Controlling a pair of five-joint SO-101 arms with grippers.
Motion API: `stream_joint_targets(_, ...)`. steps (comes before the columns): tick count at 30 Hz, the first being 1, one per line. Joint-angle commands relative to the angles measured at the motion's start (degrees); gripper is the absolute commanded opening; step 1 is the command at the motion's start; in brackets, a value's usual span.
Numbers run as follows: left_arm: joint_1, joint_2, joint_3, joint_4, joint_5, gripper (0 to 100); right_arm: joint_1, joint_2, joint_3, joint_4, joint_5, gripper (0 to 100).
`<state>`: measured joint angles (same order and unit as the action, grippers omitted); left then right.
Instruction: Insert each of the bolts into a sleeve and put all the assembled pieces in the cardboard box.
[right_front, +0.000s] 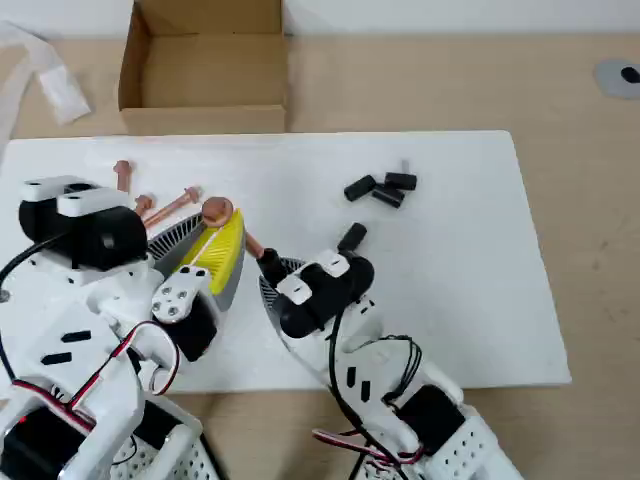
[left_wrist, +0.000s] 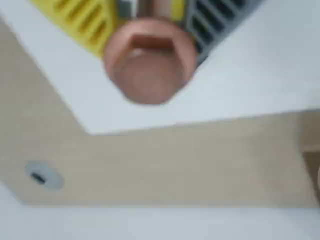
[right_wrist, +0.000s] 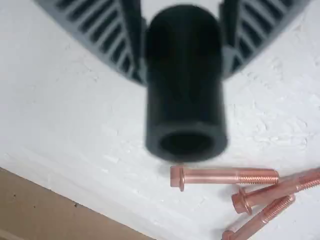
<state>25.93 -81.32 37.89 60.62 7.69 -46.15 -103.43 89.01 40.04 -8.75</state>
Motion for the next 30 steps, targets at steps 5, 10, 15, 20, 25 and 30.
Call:
stream_joint_targets(5,1.0,-0.1,0.6,1.1,-0.8,1,-0.6,-5.2,-1.7,-1.8,-0.4,0.9)
stream_joint_targets(10,1.1,-0.1,2.6,0.7,-0.1,1,-0.6,-5.2,-2.2,-1.8,-0.3,0.9)
stream_joint_targets(15,1.1,-0.1,2.8,0.7,1.8,1,-0.6,-5.2,-2.2,-1.8,-0.3,0.9)
stream_joint_targets(20,1.1,-0.1,2.9,0.7,1.9,1,-0.6,-5.2,-2.2,-1.8,-0.3,0.9)
stream_joint_targets(25,1.1,-0.1,2.9,1.1,2.0,1,-0.6,-5.2,-2.2,-1.8,-0.4,0.9)
stream_joint_targets(30,1.2,-0.1,3.0,1.1,2.0,1,-0.6,-5.2,-2.2,-1.8,-0.4,0.9)
